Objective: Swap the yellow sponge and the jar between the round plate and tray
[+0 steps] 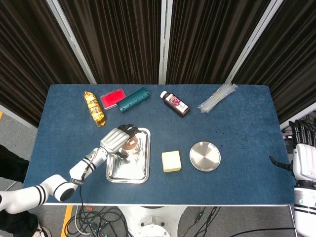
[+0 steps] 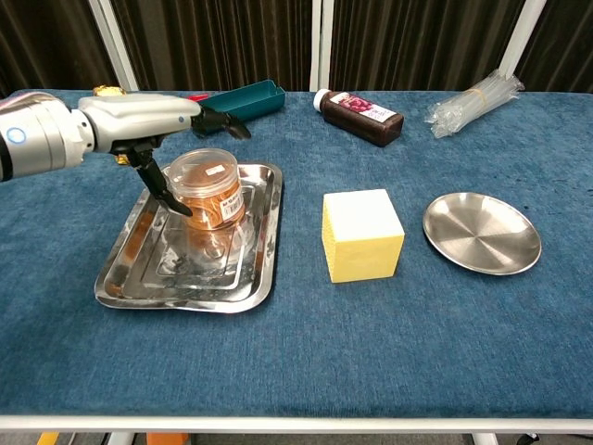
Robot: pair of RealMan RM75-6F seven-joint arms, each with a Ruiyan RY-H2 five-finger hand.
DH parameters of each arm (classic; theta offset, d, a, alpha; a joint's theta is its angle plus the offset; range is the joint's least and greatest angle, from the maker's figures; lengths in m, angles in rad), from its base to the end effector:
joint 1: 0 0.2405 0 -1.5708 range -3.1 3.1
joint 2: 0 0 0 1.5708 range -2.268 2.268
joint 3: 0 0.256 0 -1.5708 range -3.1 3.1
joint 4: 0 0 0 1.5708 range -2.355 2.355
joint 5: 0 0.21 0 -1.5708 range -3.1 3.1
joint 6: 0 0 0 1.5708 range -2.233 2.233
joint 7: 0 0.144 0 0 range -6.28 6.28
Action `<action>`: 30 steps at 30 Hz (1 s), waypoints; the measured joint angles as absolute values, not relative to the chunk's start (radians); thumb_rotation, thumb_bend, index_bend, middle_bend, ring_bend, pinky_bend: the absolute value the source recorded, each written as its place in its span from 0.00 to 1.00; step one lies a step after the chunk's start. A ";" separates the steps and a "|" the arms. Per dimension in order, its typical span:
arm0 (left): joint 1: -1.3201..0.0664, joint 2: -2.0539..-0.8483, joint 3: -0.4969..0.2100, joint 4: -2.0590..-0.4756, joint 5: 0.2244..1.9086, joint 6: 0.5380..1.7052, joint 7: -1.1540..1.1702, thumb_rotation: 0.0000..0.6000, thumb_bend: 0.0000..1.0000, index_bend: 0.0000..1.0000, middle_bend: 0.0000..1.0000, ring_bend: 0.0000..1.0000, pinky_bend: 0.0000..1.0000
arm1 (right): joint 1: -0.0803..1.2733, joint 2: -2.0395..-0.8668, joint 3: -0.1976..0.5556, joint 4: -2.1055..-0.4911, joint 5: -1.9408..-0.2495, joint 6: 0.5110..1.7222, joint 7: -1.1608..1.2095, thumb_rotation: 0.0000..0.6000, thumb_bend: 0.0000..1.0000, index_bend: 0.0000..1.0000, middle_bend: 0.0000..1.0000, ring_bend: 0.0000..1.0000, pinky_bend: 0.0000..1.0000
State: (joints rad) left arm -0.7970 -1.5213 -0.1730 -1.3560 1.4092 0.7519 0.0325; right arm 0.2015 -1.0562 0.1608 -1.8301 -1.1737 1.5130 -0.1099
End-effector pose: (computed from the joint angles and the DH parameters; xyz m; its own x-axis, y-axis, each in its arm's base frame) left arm -0.1403 0.3554 -0.0257 0.4980 0.3445 0.7958 0.7904 -0.5579 -0.2530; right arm -0.2800 -0.2276 0.1903 0.3091 0.1271 0.9425 -0.9433 0.1675 0.2867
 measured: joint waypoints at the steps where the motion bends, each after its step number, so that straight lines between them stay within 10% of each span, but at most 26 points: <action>1: -0.800 -1.527 -0.171 -1.349 1.410 0.754 0.031 1.00 0.02 0.20 0.19 0.11 0.21 | 0.200 -1.056 0.162 -1.828 -1.172 1.511 -0.106 1.00 0.00 0.00 0.00 0.00 0.00; 30: -0.951 -1.609 -0.191 -1.206 1.471 0.806 -0.037 1.00 0.16 0.39 0.40 0.37 0.32 | 0.150 -1.063 0.201 -1.791 -1.174 1.486 -0.043 1.00 0.00 0.00 0.00 0.00 0.00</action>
State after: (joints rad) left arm -0.9506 -1.6093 -0.1913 -1.2064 1.4710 0.8057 -0.0373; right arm 0.1502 -1.0626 0.2010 -1.7912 -1.1741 1.4862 -0.0426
